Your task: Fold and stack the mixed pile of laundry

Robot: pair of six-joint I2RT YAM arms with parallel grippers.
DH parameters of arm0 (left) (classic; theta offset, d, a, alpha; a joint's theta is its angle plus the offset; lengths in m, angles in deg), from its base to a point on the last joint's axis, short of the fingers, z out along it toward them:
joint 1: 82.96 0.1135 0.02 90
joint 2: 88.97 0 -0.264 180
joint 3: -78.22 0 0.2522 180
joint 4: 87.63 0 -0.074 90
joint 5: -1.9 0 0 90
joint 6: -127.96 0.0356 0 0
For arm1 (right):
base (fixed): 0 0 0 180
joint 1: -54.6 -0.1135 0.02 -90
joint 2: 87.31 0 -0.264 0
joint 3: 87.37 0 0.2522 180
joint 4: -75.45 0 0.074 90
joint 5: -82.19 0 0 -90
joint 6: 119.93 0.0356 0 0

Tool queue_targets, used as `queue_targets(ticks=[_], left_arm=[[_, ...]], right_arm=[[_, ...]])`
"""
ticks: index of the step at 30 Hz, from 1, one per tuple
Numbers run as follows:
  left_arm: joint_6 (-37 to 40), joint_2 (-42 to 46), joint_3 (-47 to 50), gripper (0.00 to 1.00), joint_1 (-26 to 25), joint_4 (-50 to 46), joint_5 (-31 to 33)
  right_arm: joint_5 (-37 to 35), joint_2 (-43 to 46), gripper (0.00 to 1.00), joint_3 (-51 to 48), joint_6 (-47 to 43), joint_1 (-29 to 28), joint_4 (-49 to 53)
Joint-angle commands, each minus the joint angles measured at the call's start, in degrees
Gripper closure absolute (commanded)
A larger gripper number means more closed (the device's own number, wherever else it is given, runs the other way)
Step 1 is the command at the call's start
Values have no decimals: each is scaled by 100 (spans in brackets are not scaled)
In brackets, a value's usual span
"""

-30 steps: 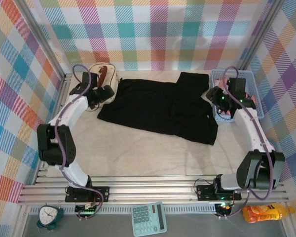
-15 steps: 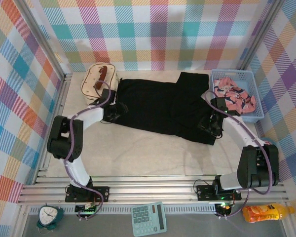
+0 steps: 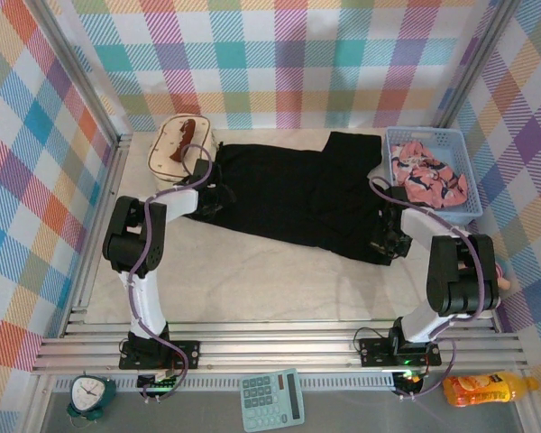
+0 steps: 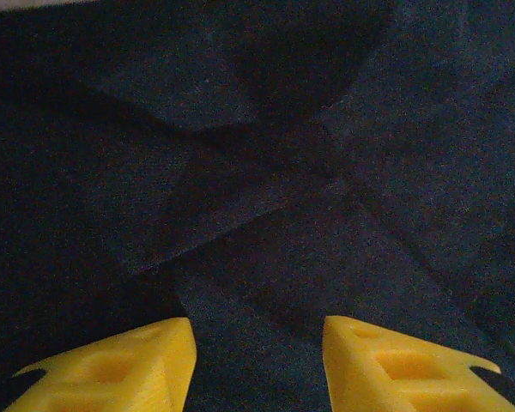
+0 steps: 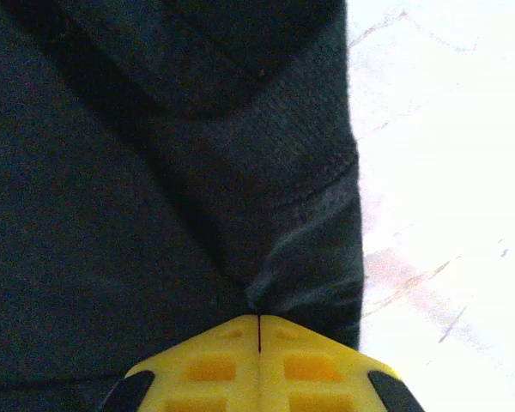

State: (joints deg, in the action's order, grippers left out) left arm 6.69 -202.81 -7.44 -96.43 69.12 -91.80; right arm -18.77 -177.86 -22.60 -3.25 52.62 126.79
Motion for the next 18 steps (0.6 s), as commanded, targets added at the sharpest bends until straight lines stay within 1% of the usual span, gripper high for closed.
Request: queue_targets(ticks=[1,5,8,11,12,13,14,17,18], left_arm=[[431,-247,15,54,170,-830,410],[801,-135,-58,54,165,-1109,722],[1031,-27,-36,54,159,-1194,923],[1259,47,-81,52,117,-1296,1102],[1307,63,-98,51,117,-1302,1032],[1318,82,-147,48,97,-1356,932],[1268,103,-193,45,79,-1432,788],[1000,300,-262,33,-24,-1658,237],[919,407,-259,31,-70,-1702,108]], right_arm=[[-501,81,100,153,-392,155,240],[-994,184,100,272,-862,309,322],[-891,199,100,262,-910,308,268],[-1118,93,100,318,-959,303,268],[-1048,73,100,360,-956,303,303],[-834,76,100,396,-947,295,338],[-669,117,98,406,-922,258,359],[-587,412,73,437,-802,-33,509],[-519,544,69,445,-754,-148,531]])
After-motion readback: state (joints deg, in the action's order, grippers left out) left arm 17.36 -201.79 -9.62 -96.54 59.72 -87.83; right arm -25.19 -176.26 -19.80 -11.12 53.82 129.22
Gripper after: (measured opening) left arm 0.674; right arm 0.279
